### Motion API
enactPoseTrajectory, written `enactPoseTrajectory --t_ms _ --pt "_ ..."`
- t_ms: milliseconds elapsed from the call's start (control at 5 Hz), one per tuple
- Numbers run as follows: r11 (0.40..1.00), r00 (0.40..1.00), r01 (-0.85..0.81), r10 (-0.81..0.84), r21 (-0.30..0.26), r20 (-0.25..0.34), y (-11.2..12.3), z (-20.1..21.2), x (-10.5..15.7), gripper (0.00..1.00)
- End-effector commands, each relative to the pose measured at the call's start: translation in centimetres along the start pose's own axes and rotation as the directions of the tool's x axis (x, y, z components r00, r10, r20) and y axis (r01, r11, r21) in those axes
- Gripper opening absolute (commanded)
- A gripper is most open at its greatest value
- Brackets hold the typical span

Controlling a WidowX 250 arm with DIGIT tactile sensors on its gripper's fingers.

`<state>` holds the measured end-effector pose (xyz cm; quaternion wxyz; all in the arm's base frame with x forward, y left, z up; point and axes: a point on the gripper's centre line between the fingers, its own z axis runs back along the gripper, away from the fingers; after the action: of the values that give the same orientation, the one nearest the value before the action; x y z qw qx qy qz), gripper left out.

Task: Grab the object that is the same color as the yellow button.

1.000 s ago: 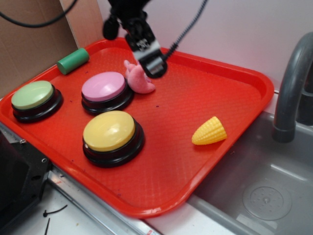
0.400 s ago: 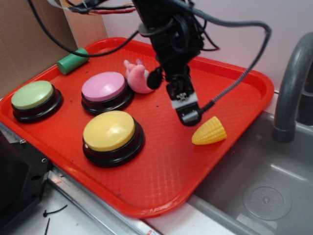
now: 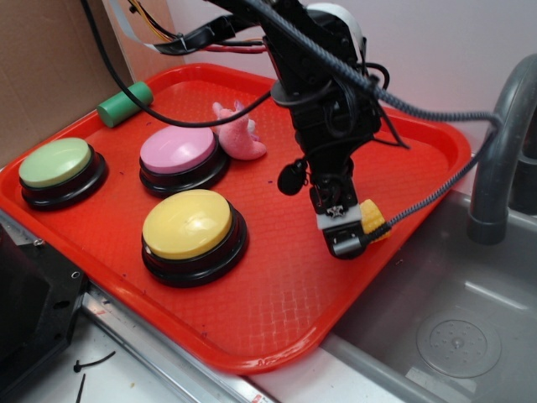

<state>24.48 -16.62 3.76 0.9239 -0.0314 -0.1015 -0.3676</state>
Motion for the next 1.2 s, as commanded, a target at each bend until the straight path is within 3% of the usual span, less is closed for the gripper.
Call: enactPoseTrajectory --t_ms 0,400,600,1000 --pt "0.999 1.000 -0.013 0.013 0.031 0.011 -0.5 -0.4 1.8 1.00" --pt "1.000 1.000 0.003 -0.004 0.014 0.011 -0.1 -0.9 2.1 1.00" --pt "0.989 0.989 0.142 -0.140 -0.034 0.052 -0.5 -0.8 2.3 1.00" --pt "0.903 0.898 0.430 -0.425 -0.022 0.117 -1.2 -0.3 2.8 1.00"
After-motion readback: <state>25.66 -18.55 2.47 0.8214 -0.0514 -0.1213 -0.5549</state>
